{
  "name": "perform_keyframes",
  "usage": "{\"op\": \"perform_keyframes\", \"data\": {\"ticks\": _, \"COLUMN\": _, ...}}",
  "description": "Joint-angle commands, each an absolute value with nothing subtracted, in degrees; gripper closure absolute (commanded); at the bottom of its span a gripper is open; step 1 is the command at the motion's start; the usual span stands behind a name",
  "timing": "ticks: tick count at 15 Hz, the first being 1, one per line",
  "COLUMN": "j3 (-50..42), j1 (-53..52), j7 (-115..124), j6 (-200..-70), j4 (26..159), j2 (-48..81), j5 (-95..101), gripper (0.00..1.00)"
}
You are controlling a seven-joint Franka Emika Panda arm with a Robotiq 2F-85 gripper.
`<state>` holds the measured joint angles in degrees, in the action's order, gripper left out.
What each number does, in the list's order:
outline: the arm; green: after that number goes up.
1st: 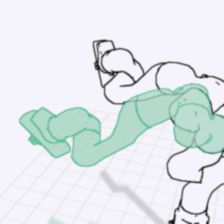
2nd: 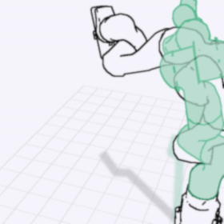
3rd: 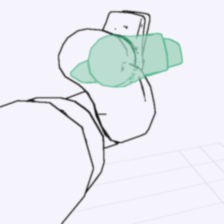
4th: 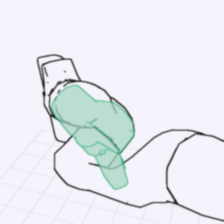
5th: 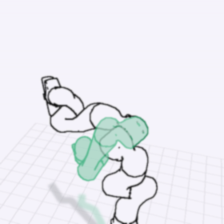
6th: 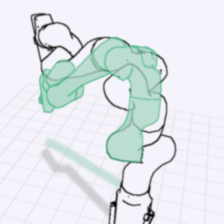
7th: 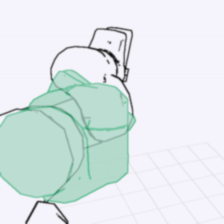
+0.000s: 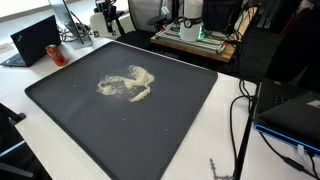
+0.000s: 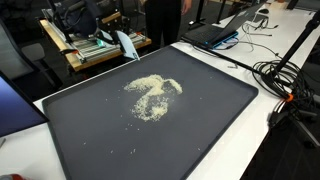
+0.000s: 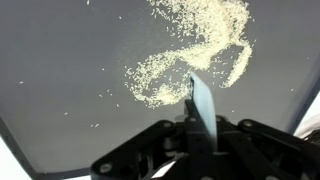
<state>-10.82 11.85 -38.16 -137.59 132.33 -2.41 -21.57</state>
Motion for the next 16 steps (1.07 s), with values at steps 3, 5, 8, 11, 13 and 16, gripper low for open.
{"op": "perform_keyframes", "data": {"ticks": 3, "j3": -9.01, "j1": 8.66, "j7": -35.45, "j6": -136.91, "j4": 133.90, "j2": -8.33, "j5": -12.15, "gripper": 0.99}}
{"op": "perform_keyframes", "data": {"ticks": 5, "j3": -8.27, "j1": 7.51, "j7": -35.27, "j6": -134.88, "j4": 133.90, "j2": -9.68, "j5": -9.30, "gripper": 0.99}}
{"op": "perform_keyframes", "data": {"ticks": 8, "j3": -7.35, "j1": 5.75, "j7": -35.76, "j6": -135.87, "j4": 134.44, "j2": -11.28, "j5": -7.26, "gripper": 0.99}}
{"op": "perform_keyframes", "data": {"ticks": 11, "j3": -5.89, "j1": 4.18, "j7": -36.17, "j6": -142.52, "j4": 135.72, "j2": -11.28, "j5": -3.05, "gripper": 0.99}}
{"op": "perform_keyframes", "data": {"ticks": 13, "j3": -4.96, "j1": 3.16, "j7": -37.12, "j6": -147.26, "j4": 136.20, "j2": -10.15, "j5": 0.73, "gripper": 0.99}}
{"op": "perform_keyframes", "data": {"ticks": 16, "j3": -4.01, "j1": 3.23, "j7": -36.25, "j6": -153.70, "j4": 136.30, "j2": -7.62, "j5": 9.11, "gripper": 0.99}}
